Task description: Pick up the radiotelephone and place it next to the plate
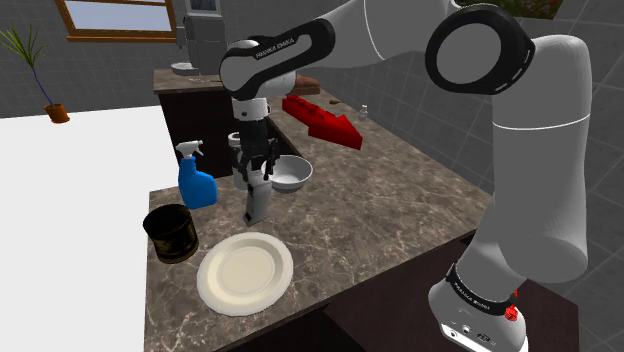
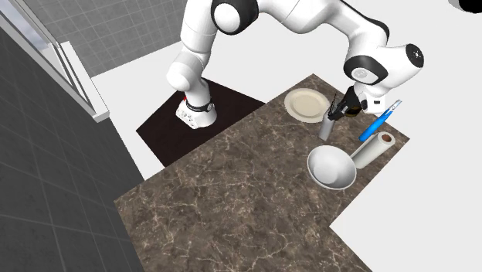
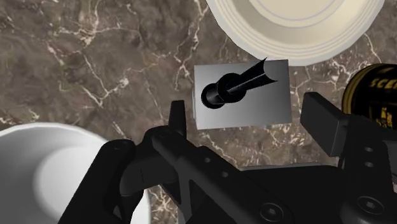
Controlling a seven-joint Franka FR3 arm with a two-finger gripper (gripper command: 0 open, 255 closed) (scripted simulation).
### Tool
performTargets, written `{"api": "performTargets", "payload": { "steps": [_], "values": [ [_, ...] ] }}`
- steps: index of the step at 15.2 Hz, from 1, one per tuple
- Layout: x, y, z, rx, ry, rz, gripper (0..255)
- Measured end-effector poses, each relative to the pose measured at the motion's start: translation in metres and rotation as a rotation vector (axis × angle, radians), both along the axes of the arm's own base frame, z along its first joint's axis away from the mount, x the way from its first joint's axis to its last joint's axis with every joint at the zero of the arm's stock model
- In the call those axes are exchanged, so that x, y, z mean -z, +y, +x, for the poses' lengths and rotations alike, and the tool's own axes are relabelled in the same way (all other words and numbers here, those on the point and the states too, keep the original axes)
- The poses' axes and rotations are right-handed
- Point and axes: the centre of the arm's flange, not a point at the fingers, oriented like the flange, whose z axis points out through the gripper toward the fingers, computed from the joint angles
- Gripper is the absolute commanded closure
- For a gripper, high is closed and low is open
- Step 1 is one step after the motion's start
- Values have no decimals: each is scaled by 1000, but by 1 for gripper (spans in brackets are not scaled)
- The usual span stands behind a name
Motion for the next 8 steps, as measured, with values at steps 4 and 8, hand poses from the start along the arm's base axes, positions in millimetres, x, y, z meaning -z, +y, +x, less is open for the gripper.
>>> {"api": "performTargets", "payload": {
  "steps": [4, 8],
  "values": [
    [0, 0, 0, 0, 0, 0, 0],
    [-26, -3, 8, 0, -1, 1, 0]
  ]
}}
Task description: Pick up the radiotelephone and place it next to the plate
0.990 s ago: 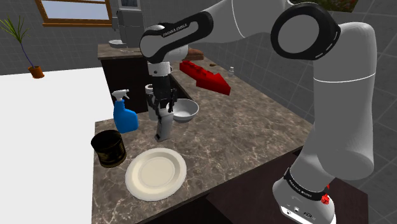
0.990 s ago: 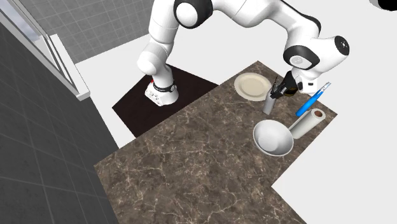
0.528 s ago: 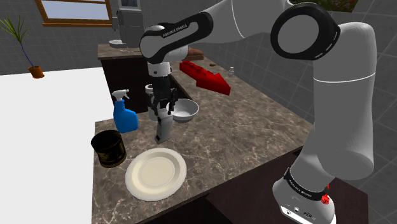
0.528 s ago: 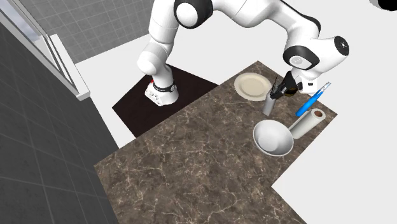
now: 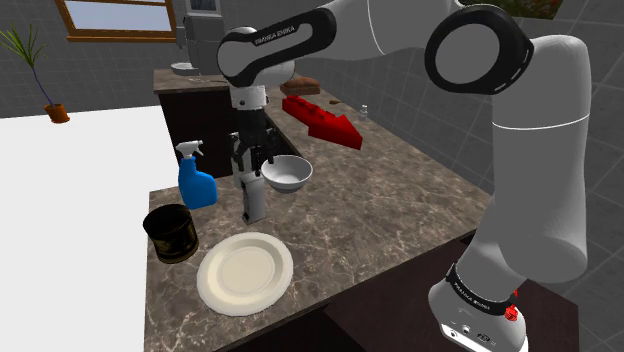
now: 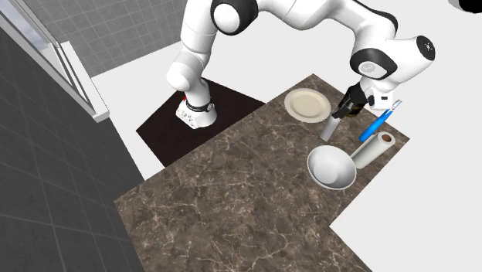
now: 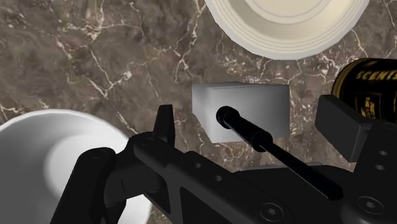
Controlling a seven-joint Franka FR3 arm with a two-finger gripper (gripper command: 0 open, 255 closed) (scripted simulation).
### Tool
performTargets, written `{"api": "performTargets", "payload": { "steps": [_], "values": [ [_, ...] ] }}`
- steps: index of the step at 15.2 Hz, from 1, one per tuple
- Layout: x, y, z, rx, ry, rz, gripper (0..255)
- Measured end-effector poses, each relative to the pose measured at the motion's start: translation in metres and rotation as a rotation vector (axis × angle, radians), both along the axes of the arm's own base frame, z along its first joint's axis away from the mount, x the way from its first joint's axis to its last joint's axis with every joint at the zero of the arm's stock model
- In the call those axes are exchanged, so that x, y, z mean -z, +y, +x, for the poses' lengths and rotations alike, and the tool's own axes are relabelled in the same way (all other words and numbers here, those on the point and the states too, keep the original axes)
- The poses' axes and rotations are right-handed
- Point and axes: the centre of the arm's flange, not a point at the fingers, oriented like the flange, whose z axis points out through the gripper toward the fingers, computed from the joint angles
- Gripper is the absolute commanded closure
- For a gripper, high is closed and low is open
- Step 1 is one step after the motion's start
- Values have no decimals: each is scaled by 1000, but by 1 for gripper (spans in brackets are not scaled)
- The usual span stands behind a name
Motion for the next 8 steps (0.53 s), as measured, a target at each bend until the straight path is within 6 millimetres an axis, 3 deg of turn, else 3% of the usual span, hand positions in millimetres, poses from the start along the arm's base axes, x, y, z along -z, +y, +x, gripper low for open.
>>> {"api": "performTargets", "payload": {
  "steps": [3, 8],
  "values": [
    [-21, -3, 4, 0, 0, 0, 0],
    [-22, -4, 5, 0, 1, 0, 0]
  ]
}}
